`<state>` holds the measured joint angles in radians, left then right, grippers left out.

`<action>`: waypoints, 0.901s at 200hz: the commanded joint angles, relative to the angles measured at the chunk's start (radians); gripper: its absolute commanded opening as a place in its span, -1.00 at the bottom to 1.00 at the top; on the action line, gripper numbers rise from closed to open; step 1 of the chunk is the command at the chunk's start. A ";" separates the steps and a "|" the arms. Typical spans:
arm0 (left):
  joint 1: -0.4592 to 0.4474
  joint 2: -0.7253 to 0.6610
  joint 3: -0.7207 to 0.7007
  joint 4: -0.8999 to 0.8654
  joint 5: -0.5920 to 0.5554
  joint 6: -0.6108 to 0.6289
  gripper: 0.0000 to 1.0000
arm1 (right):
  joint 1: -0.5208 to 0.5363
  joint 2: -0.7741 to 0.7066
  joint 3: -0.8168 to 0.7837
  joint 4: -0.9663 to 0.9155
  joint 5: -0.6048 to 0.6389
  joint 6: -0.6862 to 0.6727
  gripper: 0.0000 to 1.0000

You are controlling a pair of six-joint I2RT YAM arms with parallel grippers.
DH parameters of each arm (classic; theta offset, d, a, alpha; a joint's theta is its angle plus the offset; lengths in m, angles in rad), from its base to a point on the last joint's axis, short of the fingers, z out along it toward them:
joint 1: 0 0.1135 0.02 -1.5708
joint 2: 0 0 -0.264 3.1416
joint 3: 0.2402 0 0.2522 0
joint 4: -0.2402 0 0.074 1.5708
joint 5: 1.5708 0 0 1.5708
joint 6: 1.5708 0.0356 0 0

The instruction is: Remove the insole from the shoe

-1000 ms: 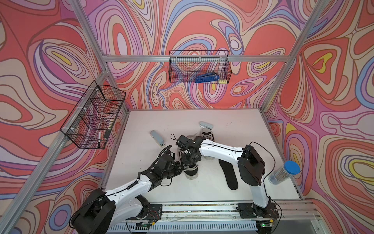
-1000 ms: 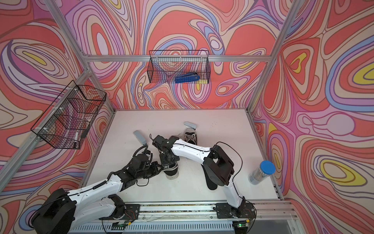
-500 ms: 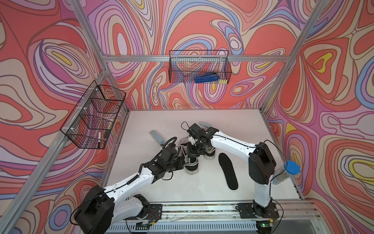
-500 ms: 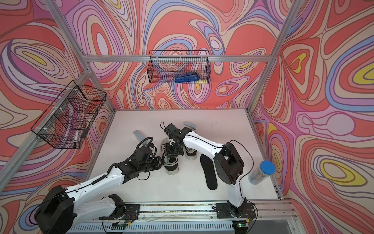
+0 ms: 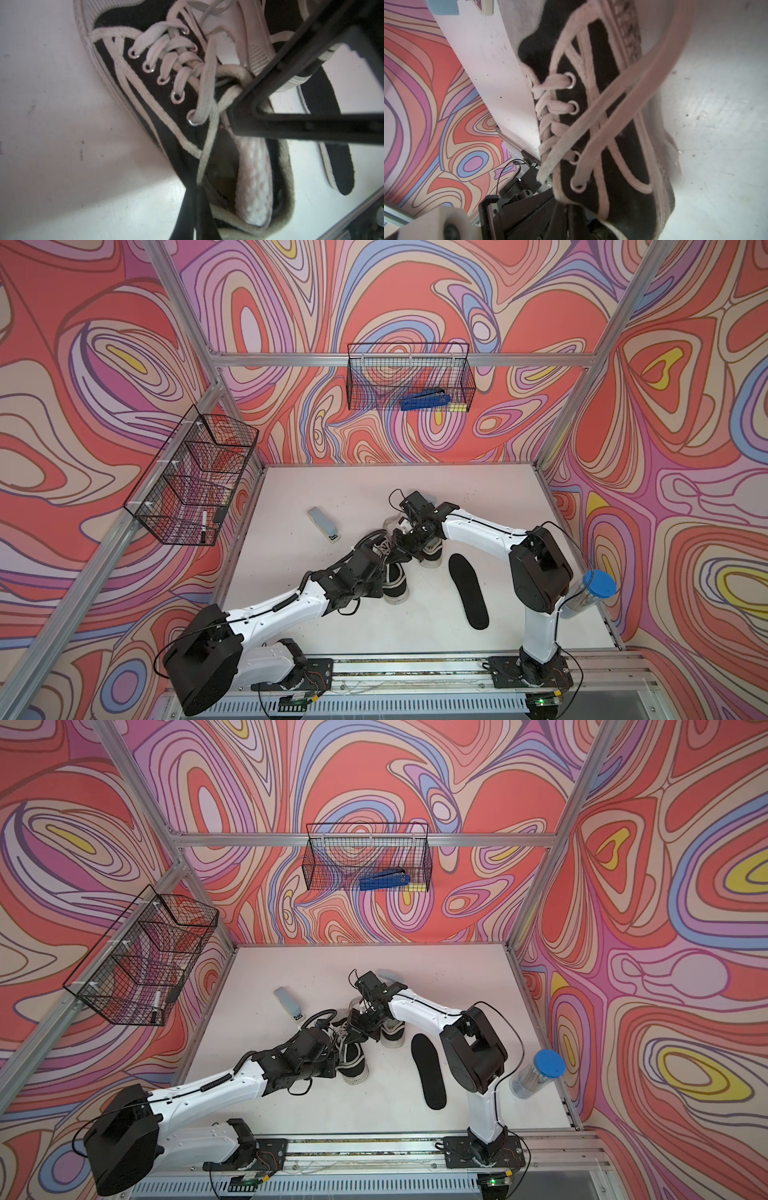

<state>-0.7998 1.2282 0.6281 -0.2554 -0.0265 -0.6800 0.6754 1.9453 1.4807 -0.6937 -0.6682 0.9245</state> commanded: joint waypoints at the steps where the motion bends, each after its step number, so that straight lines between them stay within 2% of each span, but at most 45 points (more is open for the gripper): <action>1: -0.014 0.032 0.006 -0.183 -0.031 0.050 -1.00 | -0.045 -0.034 0.063 0.173 -0.090 0.050 -1.00; 49: -0.014 0.048 0.008 -0.224 -0.062 0.074 -1.00 | -0.106 0.051 0.191 -0.022 -0.120 -0.096 -1.00; 83: -0.014 0.021 0.011 -0.203 -0.063 0.071 -1.00 | -0.090 0.066 0.121 0.054 -0.134 -0.059 -1.00; 112: 0.015 -0.028 -0.015 -0.076 0.037 -0.006 -1.00 | -0.031 0.058 0.069 0.062 -0.082 -0.067 -1.00; 157: 0.036 -0.013 -0.066 0.103 0.161 -0.112 -1.00 | 0.031 0.051 -0.012 0.095 0.028 -0.067 -1.00; 180: 0.036 -0.017 -0.091 0.146 0.179 -0.144 -1.00 | 0.047 0.037 -0.032 0.122 0.061 -0.077 -0.72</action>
<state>-0.7559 1.2125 0.5678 -0.1951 0.0502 -0.7650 0.7074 2.0155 1.4807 -0.6224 -0.6952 0.8642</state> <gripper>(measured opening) 0.047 0.099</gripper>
